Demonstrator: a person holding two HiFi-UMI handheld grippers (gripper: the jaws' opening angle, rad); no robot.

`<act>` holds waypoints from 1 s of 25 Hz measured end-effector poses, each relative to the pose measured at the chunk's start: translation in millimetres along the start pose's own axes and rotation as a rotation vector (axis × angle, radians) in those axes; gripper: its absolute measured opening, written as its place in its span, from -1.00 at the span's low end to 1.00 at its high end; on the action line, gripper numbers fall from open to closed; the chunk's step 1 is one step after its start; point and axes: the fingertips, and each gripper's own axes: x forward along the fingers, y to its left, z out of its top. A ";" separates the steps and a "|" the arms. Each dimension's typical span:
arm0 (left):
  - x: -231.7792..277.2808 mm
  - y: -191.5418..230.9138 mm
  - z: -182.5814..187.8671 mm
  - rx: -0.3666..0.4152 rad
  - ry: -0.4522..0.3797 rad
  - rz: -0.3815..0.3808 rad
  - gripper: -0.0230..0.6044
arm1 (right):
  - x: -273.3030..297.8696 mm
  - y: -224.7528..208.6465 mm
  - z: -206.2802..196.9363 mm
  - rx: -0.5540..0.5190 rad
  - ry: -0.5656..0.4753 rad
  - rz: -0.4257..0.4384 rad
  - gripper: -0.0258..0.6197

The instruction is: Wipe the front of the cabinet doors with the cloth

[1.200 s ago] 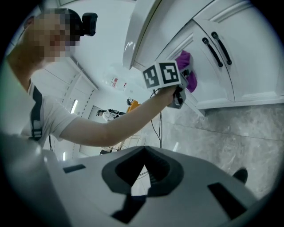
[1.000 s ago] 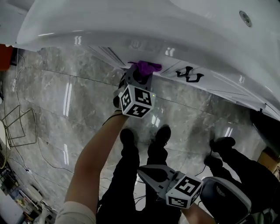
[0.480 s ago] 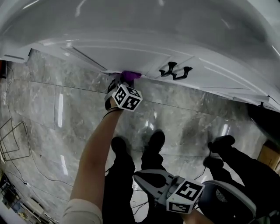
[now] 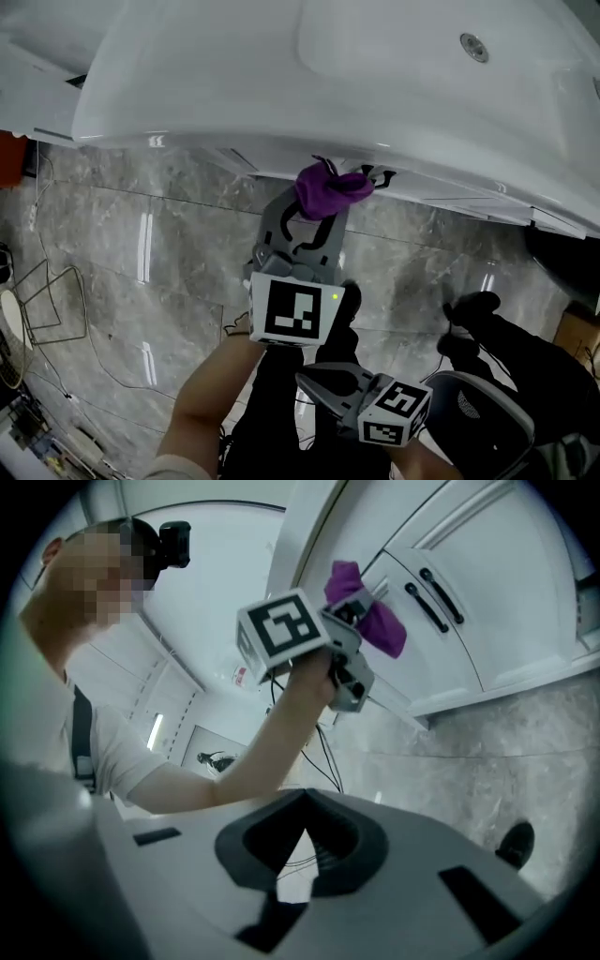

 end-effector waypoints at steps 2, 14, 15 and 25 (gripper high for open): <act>15.1 -8.2 17.6 0.022 -0.022 -0.008 -0.55 | 0.1 6.9 2.2 -0.020 0.010 -0.005 -0.89; 75.2 -9.2 -81.6 0.019 0.167 -0.012 -0.55 | -24.4 -6.7 5.8 -0.008 -0.020 -0.017 -0.89; 79.4 -8.4 -87.7 0.018 0.170 -0.008 -0.55 | -26.3 -9.7 5.8 -0.001 -0.025 -0.016 -0.89; 125.4 -18.0 -217.4 0.010 0.370 -0.028 -0.55 | -24.9 -38.6 -5.4 0.057 -0.051 0.020 -0.89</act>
